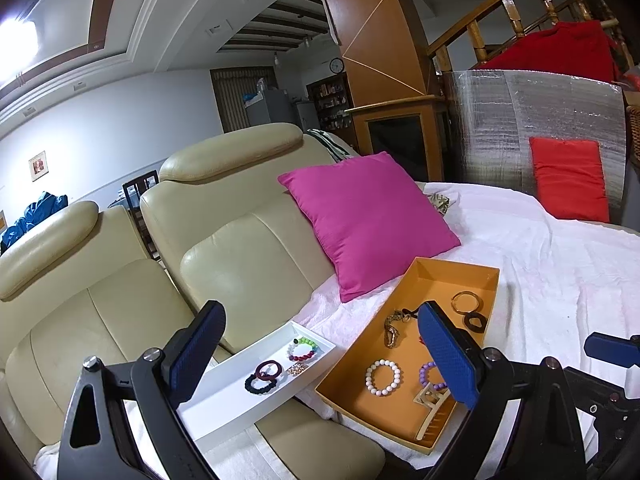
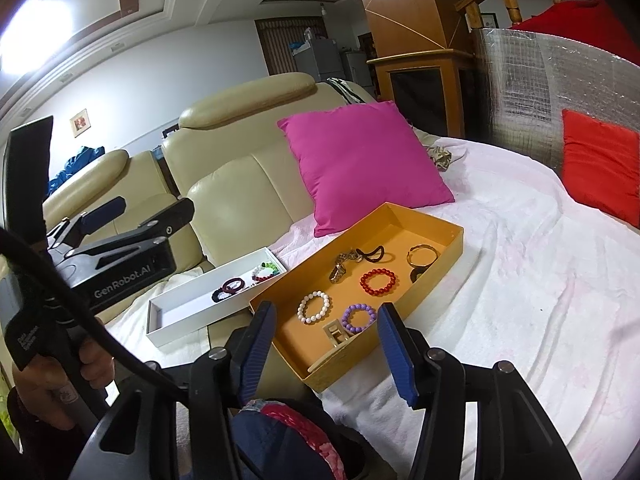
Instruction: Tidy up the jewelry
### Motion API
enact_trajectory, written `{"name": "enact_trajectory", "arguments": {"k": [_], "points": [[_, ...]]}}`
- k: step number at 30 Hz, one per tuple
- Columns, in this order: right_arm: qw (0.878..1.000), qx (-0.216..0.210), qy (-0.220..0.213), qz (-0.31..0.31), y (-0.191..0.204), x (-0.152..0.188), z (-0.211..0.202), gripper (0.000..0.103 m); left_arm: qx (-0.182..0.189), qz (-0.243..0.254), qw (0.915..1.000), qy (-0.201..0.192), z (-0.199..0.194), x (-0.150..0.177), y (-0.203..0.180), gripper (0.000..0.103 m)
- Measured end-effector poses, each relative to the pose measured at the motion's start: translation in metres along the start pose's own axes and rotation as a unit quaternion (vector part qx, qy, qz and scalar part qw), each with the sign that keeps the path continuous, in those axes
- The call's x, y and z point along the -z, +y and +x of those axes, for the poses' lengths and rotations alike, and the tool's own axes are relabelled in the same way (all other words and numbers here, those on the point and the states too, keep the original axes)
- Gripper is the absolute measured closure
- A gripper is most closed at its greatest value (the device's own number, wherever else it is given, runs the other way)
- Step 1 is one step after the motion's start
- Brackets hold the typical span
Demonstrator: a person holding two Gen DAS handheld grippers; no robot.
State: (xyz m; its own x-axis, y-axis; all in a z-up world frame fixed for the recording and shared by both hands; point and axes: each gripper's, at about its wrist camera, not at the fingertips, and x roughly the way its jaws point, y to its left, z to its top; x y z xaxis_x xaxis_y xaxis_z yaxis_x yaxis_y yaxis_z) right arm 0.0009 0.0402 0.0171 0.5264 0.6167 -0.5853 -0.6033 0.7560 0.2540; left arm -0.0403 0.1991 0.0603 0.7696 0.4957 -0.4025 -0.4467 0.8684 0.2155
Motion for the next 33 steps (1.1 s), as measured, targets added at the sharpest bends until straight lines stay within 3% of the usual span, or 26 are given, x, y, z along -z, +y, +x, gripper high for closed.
{"name": "enact_trajectory", "arguments": {"k": [33], "points": [[1.0,-0.005,-0.009,0.007,0.0002,-0.0034,-0.0002,0.045,-0.015,-0.006,0.9997,0.018,0.0025,0.003,0.0051,0.006]]}}
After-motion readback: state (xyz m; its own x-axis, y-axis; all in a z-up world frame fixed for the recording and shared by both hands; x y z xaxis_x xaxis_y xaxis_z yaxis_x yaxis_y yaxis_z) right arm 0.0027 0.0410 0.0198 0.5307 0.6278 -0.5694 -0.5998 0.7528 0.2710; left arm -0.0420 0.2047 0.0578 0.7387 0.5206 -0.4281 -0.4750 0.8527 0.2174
